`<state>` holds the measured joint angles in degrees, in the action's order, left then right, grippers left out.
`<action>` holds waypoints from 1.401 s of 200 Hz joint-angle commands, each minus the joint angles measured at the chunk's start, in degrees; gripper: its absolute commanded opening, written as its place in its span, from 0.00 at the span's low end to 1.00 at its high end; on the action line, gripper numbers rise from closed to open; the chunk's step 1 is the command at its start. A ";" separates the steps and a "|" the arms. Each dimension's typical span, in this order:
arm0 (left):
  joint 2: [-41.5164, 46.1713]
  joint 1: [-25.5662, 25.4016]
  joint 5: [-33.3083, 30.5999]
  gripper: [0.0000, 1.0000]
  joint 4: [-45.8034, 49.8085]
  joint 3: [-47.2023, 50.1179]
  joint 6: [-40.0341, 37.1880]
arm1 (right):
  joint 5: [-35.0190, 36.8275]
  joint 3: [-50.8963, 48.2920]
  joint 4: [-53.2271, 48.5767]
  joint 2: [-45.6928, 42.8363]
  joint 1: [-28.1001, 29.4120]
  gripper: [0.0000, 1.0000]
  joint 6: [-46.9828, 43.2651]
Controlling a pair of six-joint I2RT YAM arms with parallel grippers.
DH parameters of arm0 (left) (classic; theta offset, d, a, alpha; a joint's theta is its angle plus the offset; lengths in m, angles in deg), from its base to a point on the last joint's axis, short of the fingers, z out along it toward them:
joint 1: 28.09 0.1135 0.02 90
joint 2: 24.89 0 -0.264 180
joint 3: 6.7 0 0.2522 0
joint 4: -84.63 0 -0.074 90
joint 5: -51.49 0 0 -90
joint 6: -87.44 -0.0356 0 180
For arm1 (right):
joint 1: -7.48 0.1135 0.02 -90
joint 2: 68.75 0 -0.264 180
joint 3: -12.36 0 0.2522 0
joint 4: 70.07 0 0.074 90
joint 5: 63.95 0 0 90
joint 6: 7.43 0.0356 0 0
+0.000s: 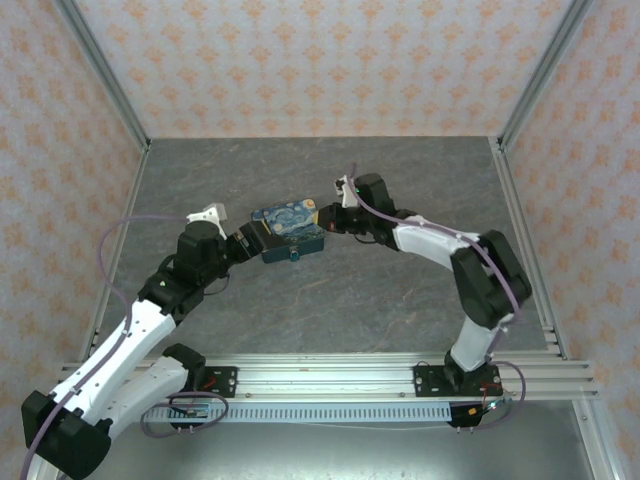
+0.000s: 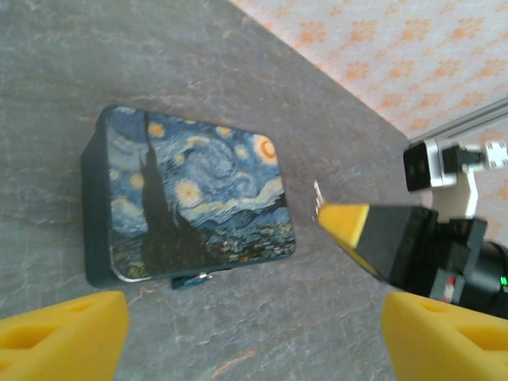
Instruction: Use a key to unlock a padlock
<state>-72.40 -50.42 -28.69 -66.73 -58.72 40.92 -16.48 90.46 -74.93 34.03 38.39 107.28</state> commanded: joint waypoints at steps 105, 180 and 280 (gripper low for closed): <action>-2.94 0.35 3.98 0.83 -1.32 2.64 -1.95 | 1.64 5.16 -8.71 8.58 0.17 0.00 -2.09; -9.02 -2.21 13.40 0.78 -17.92 8.35 -6.87 | 4.24 -4.12 -8.24 1.93 0.19 0.00 -1.98; -25.00 -2.34 13.22 0.66 -29.36 6.78 -22.81 | 7.68 -6.94 -9.65 -2.23 -1.30 0.00 -1.97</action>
<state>-94.28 -52.49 -16.36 -90.84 -50.72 24.79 -11.80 85.78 -79.95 32.42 37.85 105.64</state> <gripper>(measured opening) 0.697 0.040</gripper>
